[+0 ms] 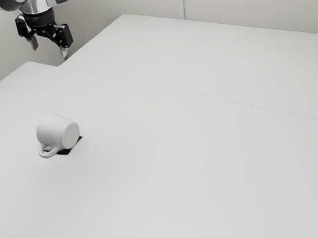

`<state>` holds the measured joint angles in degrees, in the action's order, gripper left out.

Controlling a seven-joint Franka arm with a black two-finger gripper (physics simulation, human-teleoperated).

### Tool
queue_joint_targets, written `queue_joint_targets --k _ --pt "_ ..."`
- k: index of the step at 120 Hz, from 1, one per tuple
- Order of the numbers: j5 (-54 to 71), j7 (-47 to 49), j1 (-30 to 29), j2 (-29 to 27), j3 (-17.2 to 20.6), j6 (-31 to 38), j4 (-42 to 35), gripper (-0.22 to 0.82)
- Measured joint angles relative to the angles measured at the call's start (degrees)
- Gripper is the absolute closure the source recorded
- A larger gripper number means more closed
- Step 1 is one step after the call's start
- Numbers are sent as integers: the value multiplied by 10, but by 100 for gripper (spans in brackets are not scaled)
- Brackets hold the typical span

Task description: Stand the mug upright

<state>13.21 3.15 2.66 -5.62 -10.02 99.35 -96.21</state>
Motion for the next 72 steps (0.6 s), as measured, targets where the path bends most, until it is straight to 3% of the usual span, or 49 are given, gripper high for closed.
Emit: queue_joint_targets --k 38,60,72 --pt "-14 -4 -24 -5 -5 2 -5 0" --pt "-145 -17 -137 5 -6 -39 -20 0" --pt "-208 -43 -204 45 -4 -64 -24 0"
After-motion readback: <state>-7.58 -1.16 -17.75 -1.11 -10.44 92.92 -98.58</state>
